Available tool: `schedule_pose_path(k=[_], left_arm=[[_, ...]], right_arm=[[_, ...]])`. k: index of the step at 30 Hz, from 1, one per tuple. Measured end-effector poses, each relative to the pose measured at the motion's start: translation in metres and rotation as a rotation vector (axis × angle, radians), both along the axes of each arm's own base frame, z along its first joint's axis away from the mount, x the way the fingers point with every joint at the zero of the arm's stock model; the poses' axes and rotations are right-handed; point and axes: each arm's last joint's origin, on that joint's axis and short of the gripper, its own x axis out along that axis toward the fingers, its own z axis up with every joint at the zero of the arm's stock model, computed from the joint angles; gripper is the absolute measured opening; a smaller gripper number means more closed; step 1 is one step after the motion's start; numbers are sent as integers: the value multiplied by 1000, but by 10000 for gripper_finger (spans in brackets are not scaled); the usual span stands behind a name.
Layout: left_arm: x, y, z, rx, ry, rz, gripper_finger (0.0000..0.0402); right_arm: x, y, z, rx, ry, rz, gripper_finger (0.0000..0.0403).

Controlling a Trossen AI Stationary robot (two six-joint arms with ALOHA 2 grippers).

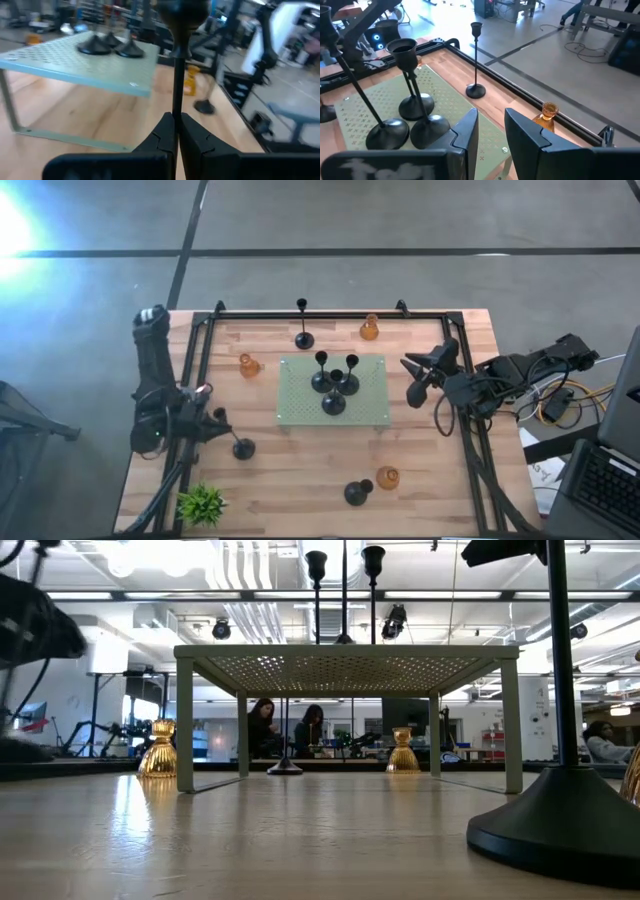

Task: Pick & Place candle stick holders
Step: Move the black candle holder to the left of the table

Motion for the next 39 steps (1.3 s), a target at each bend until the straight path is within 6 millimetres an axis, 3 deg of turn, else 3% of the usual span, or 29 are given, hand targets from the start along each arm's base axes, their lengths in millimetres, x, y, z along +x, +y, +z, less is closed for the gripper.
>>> schedule_pose_path(k=[9, 14, 22, 32, 39], left_arm=[[-7, 1, -26, 56, 11, -43, 11], [-7, 2, -27, 38, 11, -39, 11], [-7, 2, -29, -13, 26, -48, 71], [-6, 0, -24, -57, 2, -31, 93], [-6, -3, -23, -112, 21, -65, 157]], right_arm=[[1, 0, 0, 16, -20, -11, 75], [1, 0, 2, 20, -34, -10, 74], [1, 0, 2, 12, -36, -20, 91], [1, 0, 2, 14, -44, -21, 105], [2, 1, 3, 14, -53, -18, 103]])
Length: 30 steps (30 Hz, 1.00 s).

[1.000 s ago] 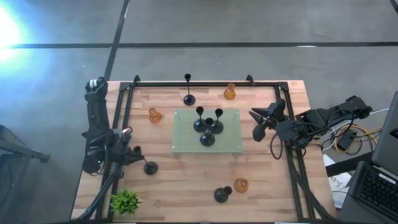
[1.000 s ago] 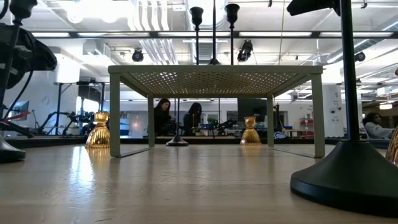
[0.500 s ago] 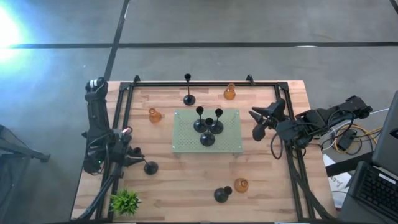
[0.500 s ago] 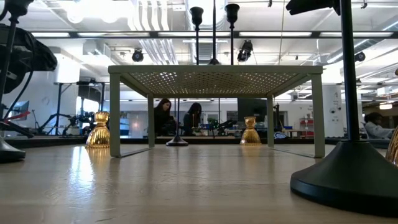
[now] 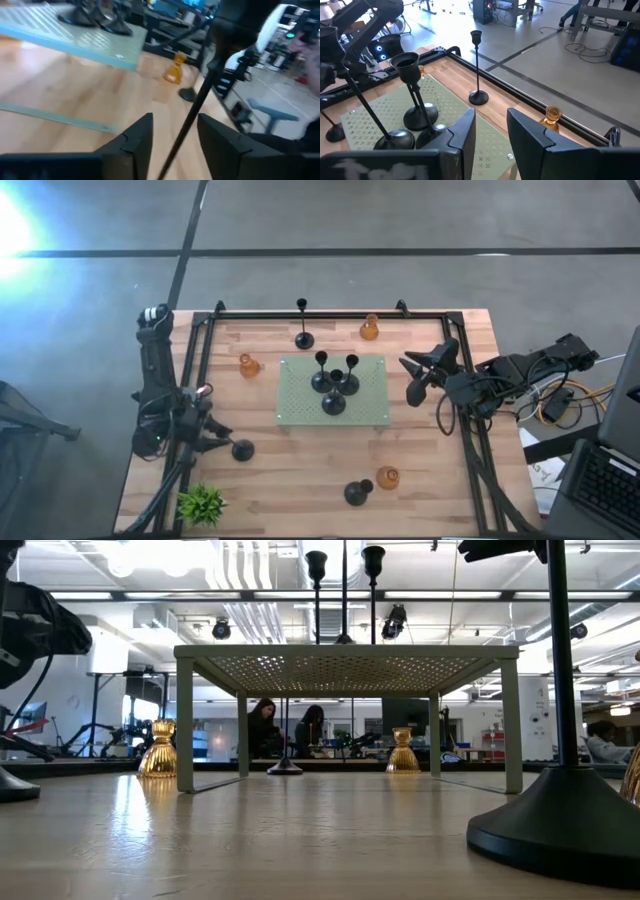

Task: Pick & Place candle stick holders
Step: Move the black candle holder to the left of the table, then put the yellow glass on the shelf

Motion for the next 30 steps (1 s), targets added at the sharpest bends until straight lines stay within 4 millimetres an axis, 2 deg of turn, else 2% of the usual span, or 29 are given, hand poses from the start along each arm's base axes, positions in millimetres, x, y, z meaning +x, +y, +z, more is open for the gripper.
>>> schedule_pose_path(k=[5, 11, 21, 25, 30], left_arm=[[-1, -6, 7, -43, 69, -129, 188], [-2, -5, 9, 27, 123, -185, 189], [-6, 21, 3, -10, 305, -43, 184], [-8, 36, 3, 38, 337, 35, 183], [-8, 42, 7, -17, 328, 93, 183]], right_arm=[[0, 0, 0, 0, -1, 0, 98], [0, 0, 0, 0, -1, 0, 105], [0, 0, 0, 1, -2, 1, 114], [0, 0, 0, 1, -2, 1, 108], [0, 0, 0, 2, -2, 1, 102]])
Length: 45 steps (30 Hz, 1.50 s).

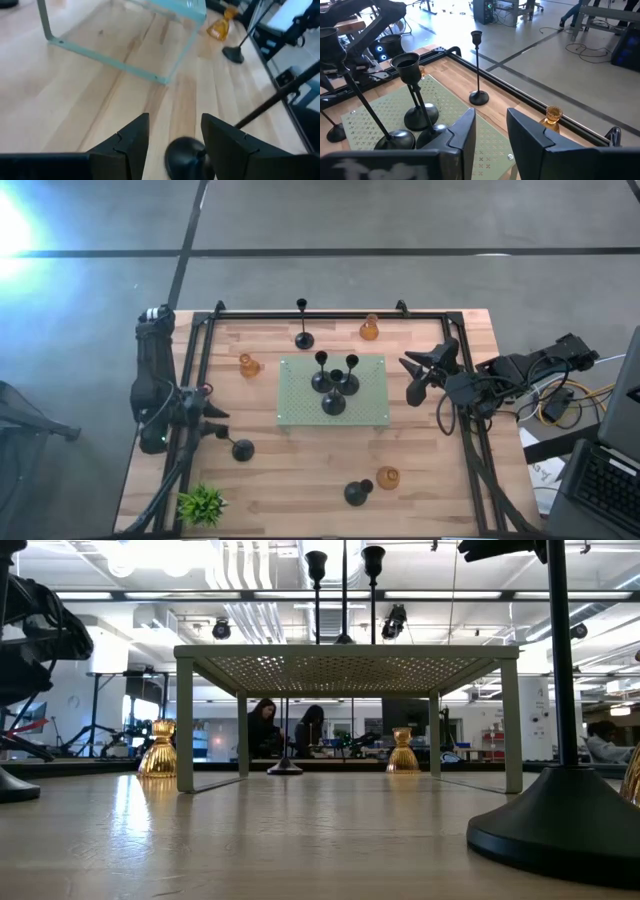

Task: Pick & Place candle stick holders
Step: Put the yellow glass on the shelf

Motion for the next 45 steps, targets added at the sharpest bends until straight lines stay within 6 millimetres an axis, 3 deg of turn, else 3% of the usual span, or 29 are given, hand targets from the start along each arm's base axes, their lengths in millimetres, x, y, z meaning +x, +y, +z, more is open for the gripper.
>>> schedule_pose_path(k=[13, 20, 25, 34, 40, 45], left_arm=[[2, 4, 8, 0, -204, 80, 183], [3, -3, 54, 66, -282, 41, 183], [4, -1, 88, 194, -441, 97, 183], [11, 4, 134, 313, -427, 212, 183], [25, 5, 150, 450, -379, 377, 183], [39, 4, 150, 560, -319, 501, 183]], right_arm=[[0, 0, 0, 0, 0, 1, 108], [0, 0, 0, 1, 0, 1, 114], [0, 0, -2, -2, 6, 1, 108], [2, 0, -9, -6, 17, -4, 98], [6, -5, -11, -15, -1, -30, 105], [13, -13, -10, -78, 31, -59, 109]])
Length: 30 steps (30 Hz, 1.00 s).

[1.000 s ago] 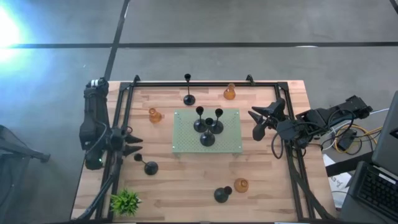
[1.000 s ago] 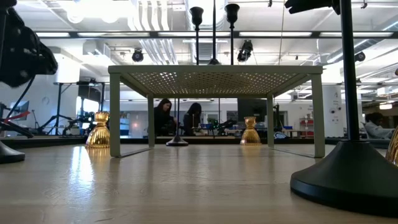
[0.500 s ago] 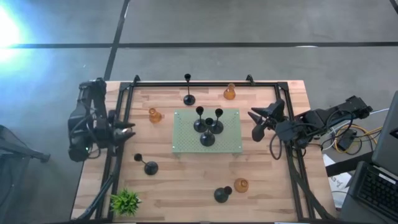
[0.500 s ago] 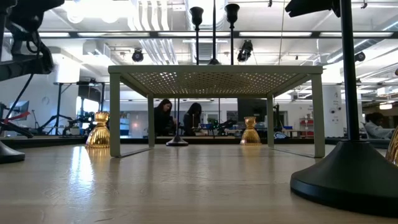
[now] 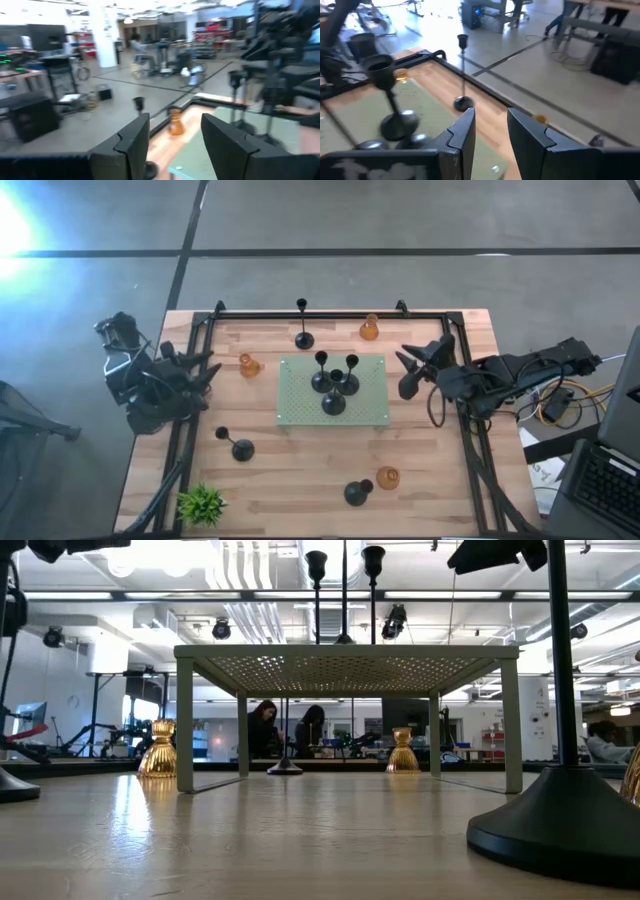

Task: Pick & Place candle stick holders
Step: Put the yellow glass on the shelf

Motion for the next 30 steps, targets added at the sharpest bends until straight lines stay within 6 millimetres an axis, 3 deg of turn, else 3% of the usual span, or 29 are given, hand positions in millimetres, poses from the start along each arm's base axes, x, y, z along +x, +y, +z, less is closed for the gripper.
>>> schedule_pose_path(k=[10, 13, 17, 20, 22, 27, 30], left_arm=[[2, 3, 1, 22, 22, 30, 148], [7, -4, 5, -2, 66, -27, 133], [28, -31, 21, 51, 178, -310, 123], [39, -49, 43, 199, 103, -701, 122], [42, -51, 49, 299, 53, -841, 122], [45, -24, 52, 305, 83, -590, 122], [48, -9, 56, 291, 52, -595, 122]], right_arm=[[9, -26, -3, -68, 100, -83, 96], [8, -30, -3, -61, 102, -91, 96], [8, -31, -2, -60, 100, -98, 103], [8, -32, -2, -58, 98, -101, 109], [8, -32, -3, -50, 99, -88, 113], [8, -31, -5, -26, 121, -40, 120], [8, -31, -5, -41, 137, -33, 123]])
